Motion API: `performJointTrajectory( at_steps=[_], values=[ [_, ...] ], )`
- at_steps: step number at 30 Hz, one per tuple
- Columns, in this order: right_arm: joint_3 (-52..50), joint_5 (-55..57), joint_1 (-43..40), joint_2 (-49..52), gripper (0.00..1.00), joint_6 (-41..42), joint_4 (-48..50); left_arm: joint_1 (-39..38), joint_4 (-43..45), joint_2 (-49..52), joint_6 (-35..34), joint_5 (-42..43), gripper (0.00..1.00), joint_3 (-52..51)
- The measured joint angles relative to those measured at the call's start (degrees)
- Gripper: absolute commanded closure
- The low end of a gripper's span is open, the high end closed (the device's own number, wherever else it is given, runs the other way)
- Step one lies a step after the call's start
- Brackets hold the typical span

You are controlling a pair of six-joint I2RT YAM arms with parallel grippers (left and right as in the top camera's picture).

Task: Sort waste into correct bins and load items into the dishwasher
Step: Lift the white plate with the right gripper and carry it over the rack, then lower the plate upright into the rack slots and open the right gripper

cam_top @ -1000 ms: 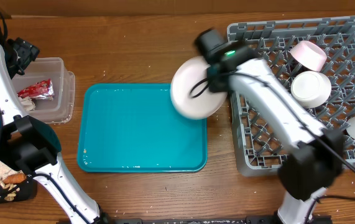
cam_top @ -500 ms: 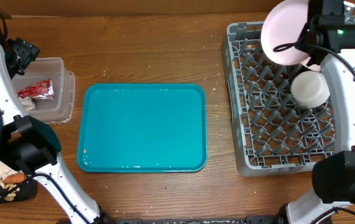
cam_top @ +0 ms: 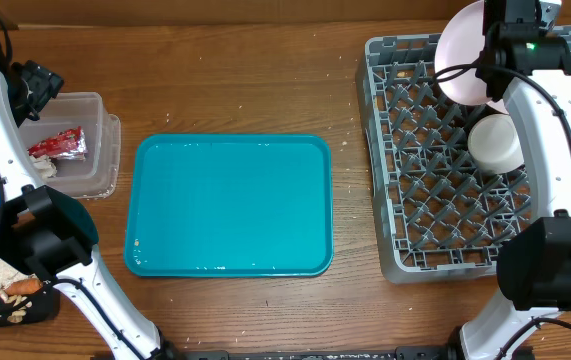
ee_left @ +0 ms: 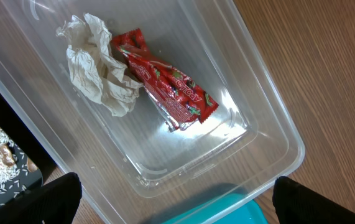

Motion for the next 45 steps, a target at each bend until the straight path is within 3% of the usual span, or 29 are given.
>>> performJointTrajectory(
  at_steps=[12, 14, 16, 17, 18, 24, 31, 38, 43, 45],
  values=[
    [-0.17, 3.13, 2.91, 4.66, 0.92, -1.51, 0.87, 0.0, 0.0, 0.0, 0.02, 0.0, 0.0, 0.0],
    [-0.17, 3.41, 3.56, 4.66, 0.81, -1.6, 0.81, 0.0, 0.0, 0.0, 0.0, 0.0, 0.0, 0.0],
    [-0.17, 3.65, 4.24, 4.66, 0.59, -1.81, 0.76, 0.0, 0.0, 0.0, 0.0, 0.0, 0.0, 0.0],
    [-0.17, 3.58, 4.74, 4.66, 0.43, -1.92, 0.68, 0.0, -0.02, 0.0, 0.0, 0.0, 0.0, 0.0],
    [-0.17, 3.65, 5.01, 4.66, 0.35, -2.05, 0.48, 0.0, 0.0, 0.0, 0.02, 0.0, 0.0, 0.0],
    [1.46, 0.92, 5.99, 4.44, 0.21, 0.39, -5.07, 0.0, -0.02, -0.02, 0.0, 0.02, 0.0, 0.0],
    [12.46, -16.83, 5.99, -6.75, 0.2, 7.13, -18.58, 0.0, -0.02, 0.0, 0.02, 0.0, 0.0, 0.0],
    [14.43, -24.96, 5.99, -20.74, 0.22, 13.2, -34.32, 0.0, -0.02, 0.0, 0.02, 0.02, 0.0, 0.0],
    [7.26, -25.99, 5.99, -24.7, 0.22, 16.09, -38.14, 0.0, -0.02, 0.0, 0.02, 0.0, 0.0, 0.0],
    [-2.34, -24.87, 6.01, -29.11, 0.21, 18.14, -35.74, 0.0, 0.07, -0.02, 0.02, 0.02, 0.0, 0.0]
  ],
)
